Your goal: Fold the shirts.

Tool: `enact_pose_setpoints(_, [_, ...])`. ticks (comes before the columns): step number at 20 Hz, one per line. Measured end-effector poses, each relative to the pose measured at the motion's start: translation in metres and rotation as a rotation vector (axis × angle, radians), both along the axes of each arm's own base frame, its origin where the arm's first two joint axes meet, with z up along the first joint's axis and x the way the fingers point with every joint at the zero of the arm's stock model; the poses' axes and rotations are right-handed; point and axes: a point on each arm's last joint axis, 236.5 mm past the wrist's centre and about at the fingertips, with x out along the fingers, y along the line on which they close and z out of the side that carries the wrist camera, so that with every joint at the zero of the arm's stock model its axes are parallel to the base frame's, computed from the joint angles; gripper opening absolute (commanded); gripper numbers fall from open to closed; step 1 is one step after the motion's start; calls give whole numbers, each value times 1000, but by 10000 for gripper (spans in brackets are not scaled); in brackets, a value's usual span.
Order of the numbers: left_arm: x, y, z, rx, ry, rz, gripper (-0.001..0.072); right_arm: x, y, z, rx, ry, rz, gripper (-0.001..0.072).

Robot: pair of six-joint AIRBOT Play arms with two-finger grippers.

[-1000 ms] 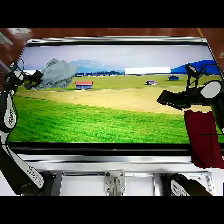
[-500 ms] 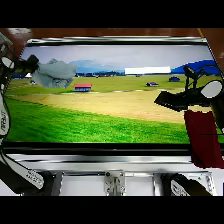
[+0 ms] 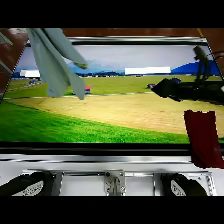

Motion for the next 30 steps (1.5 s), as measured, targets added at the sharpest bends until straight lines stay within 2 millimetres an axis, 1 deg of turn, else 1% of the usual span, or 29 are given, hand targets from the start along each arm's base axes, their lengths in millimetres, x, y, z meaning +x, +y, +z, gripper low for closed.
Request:
enact_pose_setpoints(1, [-25, -18, 14, -12, -25, -56, 30, -6, -3, 19, -27, -61, 1, 636])
enact_pose_setpoints(2, [-47, -36, 22, -18, -37, -113, 30, -13, -9, 32, -65, -107, -3, 636])
enact_pose_setpoints(3, [-64, -53, 22, -14, -30, -169, 30, -20, -16, 44, -109, -150, -13, 636])
enact_pose_setpoints(4, [-76, -68, 15, -5, -9, -217, 30, -28, -25, 50, -162, -173, -23, 635])
enact_pose_setpoints(5, [-86, -83, 6, 4, 18, -262, 30, -37, -35, 51, -221, -176, -32, 635])
enact_pose_setpoints(6, [-93, -99, -9, 17, 57, -306, 30, -46, -47, 49, -285, -167, -44, 636])
enact_pose_setpoints(7, [-97, -116, -30, 34, 109, -343, 30, -55, -59, 42, -348, -134, -50, 635])
enact_pose_setpoints(8, [-98, -131, -56, 60, 167, -374, 30, -65, -73, 33, -412, -89, -61, 636])
enact_pose_setpoints(10, [-103, -161, -114, 109, 299, -429, 30, -82, -98, 15, -519, 2, -82, 635])
enact_pose_setpoints(11, [-106, -177, -147, 130, 368, -451, 30, -88, -107, 7, -554, 39, -90, 636])
enact_pose_setpoints(13, [-110, -206, -206, 161, 490, -481, 31, -96, -115, -10, -585, 100, -90, 636])
enact_pose_setpoints(14, [-110, -220, -231, 165, 537, -494, 66, -98, -115, -19, -585, 121, -84, 636])
enact_pose_setpoints(15, [-112, -233, -258, 170, 596, -505, 322, -97, -113, -28, -580, 132, -79, 636])
enact_pose_setpoints(16, [-114, -243, -278, 166, 647, -513, 717, -96, -111, -37, -569, 142, -72, 636])
enact_pose_setpoints(17, [-114, -249, -296, 154, 697, -514, 702, -94, -107, -46, -553, 146, -69, 636])
enact_pose_setpoints(18, [-111, -250, -310, 146, 742, -503, 702, -91, -105, -53, -537, 146, -72, 636])
enact_pose_setpoints(19, [-107, -245, -323, 143, 787, -487, 703, -88, -103, -59, -524, 147, -78, 636])
enact_pose_setpoints(20, [-102, -236, -331, 144, 829, -471, 702, -85, -102, -65, -516, 143, -84, 636])
enact_pose_setpoints(21, [-99, -219, -342, 164, 887, -456, 702, -83, -101, -69, -509, 142, -90, 636])
enact_pose_setpoints(22, [-95, -197, -352, 192, 941, -438, 703, -81, -101, -73, -504, 139, -94, 636])
enact_pose_setpoints(24, [-91, -152, -363, 227, 1044, -396, 702, -78, -101, -82, -497, 140, -101, 636])
enact_pose_setpoints(25, [-92, -132, -366, 236, 1088, -377, 702, -78, -100, -87, -494, 142, -102, 636])
enact_pose_setpoints(27, [-104, -104, -372, 240, 1156, -356, 703, -78, -99, -101, -485, 156, -102, 636])
enact_pose_setpoints(28, [-112, -96, -378, 240, 1183, -350, 702, -78, -97, -109, -477, 167, -100, 635])
enact_pose_setpoints(30, [-139, -91, -399, 238, 1254, -357, 703, -76, -91, -130, -443, 206, -91, 636])
